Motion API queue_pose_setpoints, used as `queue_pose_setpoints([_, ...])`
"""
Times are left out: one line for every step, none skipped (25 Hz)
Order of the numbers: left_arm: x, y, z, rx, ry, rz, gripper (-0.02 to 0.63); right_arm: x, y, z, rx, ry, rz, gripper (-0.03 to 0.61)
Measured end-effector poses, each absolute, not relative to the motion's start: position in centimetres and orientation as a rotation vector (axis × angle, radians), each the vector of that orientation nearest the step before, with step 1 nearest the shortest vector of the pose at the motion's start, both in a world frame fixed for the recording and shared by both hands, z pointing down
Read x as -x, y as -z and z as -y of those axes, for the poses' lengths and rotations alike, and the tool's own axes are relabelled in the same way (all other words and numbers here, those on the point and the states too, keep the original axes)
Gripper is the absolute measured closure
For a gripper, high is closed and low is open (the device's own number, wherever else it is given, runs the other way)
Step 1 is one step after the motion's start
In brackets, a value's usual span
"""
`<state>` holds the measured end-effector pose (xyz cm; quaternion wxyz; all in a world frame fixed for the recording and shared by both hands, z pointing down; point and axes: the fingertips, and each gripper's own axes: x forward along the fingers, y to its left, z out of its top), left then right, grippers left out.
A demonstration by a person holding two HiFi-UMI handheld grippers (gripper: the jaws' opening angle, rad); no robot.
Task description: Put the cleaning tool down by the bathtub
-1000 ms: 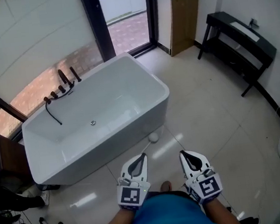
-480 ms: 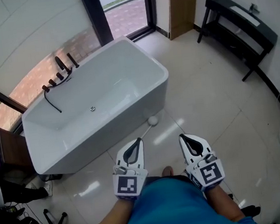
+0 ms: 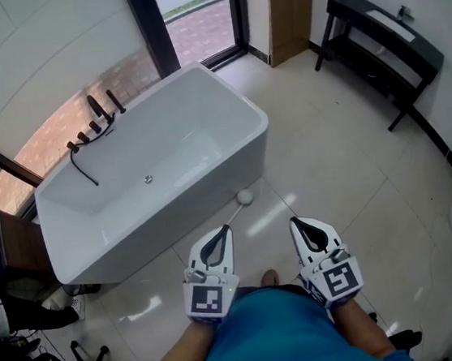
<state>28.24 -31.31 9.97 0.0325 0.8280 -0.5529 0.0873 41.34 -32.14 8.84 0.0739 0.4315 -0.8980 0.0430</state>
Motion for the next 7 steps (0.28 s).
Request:
queue_pose_setpoints([-28.2,-10.0,31.2,-2.553,-0.273,1.700,0.614,-41.2,-8.9,31.9,-1.291,-0.143,2.699,0.569])
queue_pose_setpoints([-28.2,-10.1,31.1,-2.555,-0.276,1.698,0.614,-41.1,-9.0,31.7,-1.288,-0.149,2.700,0.569])
queue_pose_setpoints([-28.4,-10.1,31.1,-2.556,-0.277,1.695,0.614,-41.3,-9.0,31.7,-1.286,-0.147,2.700,0.569])
queue_pose_setpoints([-28.6,-10.1,31.1,-2.555,-0.276,1.692,0.614,-41.5,-9.0,31.7,-1.286,-0.139,2.699,0.569])
queue_pose_setpoints([-28.9,-10.2,31.2,-2.555,-0.274,1.691,0.614,-41.8,-9.0,31.8,-1.286,-0.128,2.696,0.569])
queue_pose_setpoints([-29.2,-10.2,31.3,-2.555,-0.273,1.690,0.614,-42.1,-9.1,31.9,-1.288,-0.118,2.693,0.569])
queue_pose_setpoints([-29.5,-10.2,31.4,-2.555,-0.273,1.688,0.614,-42.5,-9.1,32.0,-1.289,-0.110,2.691,0.569])
